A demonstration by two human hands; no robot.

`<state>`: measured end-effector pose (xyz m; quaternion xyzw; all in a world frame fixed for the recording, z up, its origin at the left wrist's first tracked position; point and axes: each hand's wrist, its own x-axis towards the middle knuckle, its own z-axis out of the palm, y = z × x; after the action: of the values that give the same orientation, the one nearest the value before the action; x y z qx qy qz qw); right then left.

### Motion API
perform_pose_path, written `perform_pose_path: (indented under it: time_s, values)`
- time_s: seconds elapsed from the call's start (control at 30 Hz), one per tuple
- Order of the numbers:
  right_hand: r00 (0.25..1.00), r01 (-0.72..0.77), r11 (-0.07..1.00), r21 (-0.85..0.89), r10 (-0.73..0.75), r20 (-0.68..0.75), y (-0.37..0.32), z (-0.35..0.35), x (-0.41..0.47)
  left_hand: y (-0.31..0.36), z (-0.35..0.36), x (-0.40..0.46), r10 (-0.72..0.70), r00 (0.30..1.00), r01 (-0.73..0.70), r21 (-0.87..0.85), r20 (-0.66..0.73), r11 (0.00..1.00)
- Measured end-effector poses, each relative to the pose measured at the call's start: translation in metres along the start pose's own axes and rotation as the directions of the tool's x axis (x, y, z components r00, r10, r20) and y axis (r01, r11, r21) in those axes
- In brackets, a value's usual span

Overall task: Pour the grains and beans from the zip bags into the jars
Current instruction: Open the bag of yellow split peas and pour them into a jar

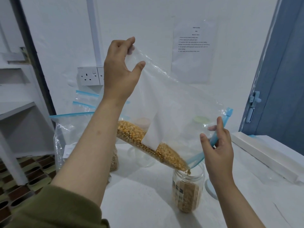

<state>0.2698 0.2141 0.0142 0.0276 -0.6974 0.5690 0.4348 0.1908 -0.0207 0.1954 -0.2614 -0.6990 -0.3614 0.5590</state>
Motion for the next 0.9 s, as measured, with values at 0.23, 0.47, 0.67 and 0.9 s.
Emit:
perform_pose_path:
  time_s: [0.23, 0.47, 0.67, 0.9]
  values:
    - [1.0, -0.004, 1.0, 0.006, 0.004, 0.0, 0.0029, -0.0013, -0.0018, 0.0013, 0.001, 0.0009, -0.002, 1.0, 0.002, -0.003, 0.002, 1.0]
    - [1.0, -0.008, 1.0, 0.008, 0.008, 0.0, 0.0012, -0.0032, -0.0028, 0.0038, 0.0027, 0.0016, -0.004, 1.0, 0.004, -0.008, 0.011, 1.0]
    - [1.0, -0.007, 1.0, -0.007, 0.007, 0.003, -0.0013, -0.0025, -0.0016, 0.0033, 0.0011, 0.0022, -0.004, 1.0, 0.004, -0.006, 0.008, 1.0]
    - [1.0, -0.006, 1.0, 0.006, 0.006, 0.01, -0.0034, -0.0024, -0.0015, 0.0025, -0.0003, 0.0018, -0.005, 1.0, 0.005, -0.008, 0.002, 1.0]
